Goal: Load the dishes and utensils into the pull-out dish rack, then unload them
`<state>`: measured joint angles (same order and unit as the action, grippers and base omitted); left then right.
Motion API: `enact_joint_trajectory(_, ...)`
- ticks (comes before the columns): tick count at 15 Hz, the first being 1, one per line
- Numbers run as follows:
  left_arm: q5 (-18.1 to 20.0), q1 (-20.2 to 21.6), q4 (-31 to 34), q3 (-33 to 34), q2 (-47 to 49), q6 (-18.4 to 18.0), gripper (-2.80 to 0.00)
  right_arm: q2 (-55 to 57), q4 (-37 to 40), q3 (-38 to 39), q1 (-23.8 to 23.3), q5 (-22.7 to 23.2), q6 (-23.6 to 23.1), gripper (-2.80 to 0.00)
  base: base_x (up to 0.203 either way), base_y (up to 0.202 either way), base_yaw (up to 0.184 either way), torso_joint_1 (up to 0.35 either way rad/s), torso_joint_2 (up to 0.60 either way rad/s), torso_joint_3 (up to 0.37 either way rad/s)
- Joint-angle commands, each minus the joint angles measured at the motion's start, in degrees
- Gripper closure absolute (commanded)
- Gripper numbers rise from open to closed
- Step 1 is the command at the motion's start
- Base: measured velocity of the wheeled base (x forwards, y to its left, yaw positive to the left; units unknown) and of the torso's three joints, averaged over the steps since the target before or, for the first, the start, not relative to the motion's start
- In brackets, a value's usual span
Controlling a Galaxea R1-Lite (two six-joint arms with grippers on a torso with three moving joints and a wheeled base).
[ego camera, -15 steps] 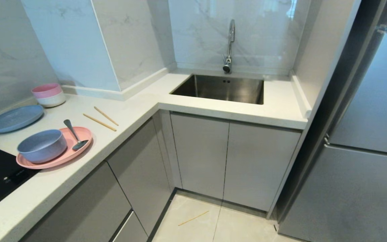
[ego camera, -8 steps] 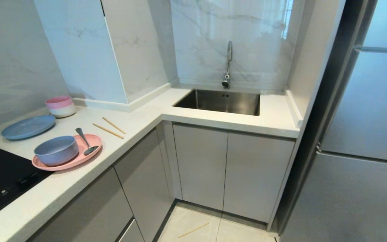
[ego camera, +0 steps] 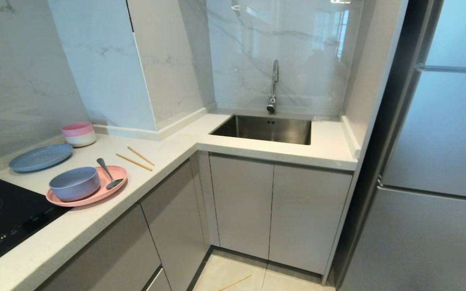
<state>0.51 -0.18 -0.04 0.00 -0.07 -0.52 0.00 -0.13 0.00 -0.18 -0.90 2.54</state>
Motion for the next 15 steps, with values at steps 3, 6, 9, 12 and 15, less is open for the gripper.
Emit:
enact_joint_trajectory(3, 0.0, 0.0, 0.0, 0.0, 0.0, 0.0, 0.00, 0.0, 0.0, 0.0, 0.0, 0.0, 0.0, 0.00, 0.000, 0.000, 0.000, 0.000, 0.00, 0.000)
enact_joint_trajectory(6, 0.0, 0.0, 0.0, 0.0, 0.0, 0.0, 0.00, 0.0, 0.0, 0.0, 0.0, 0.0, 0.0, 0.00, 0.000, 0.000, 0.000, 0.000, 0.00, 0.000)
enact_joint_trajectory(9, 0.0, 0.0, 0.0, 0.0, 0.0, 0.0, 0.00, 0.0, 0.0, 0.0, 0.0, 0.0, 0.0, 0.00, 0.000, 0.000, 0.000, 0.000, 0.00, 0.000)
enact_joint_trajectory(12, 0.0, 0.0, 0.0, 0.0, 0.0, 0.0, 0.00, 0.1, 0.0, 0.0, 0.0, 0.0, 0.1, 0.00, 0.000, 0.000, 0.000, 0.000, 0.00, 0.000)
enact_joint_trajectory(15, 0.0, 0.0, 0.0, 0.0, 0.0, 0.0, 0.00, 0.0, 0.0, 0.0, 0.0, 0.0, 0.1, 0.00, 0.000, 0.000, 0.000, 0.000, 0.00, 0.000)
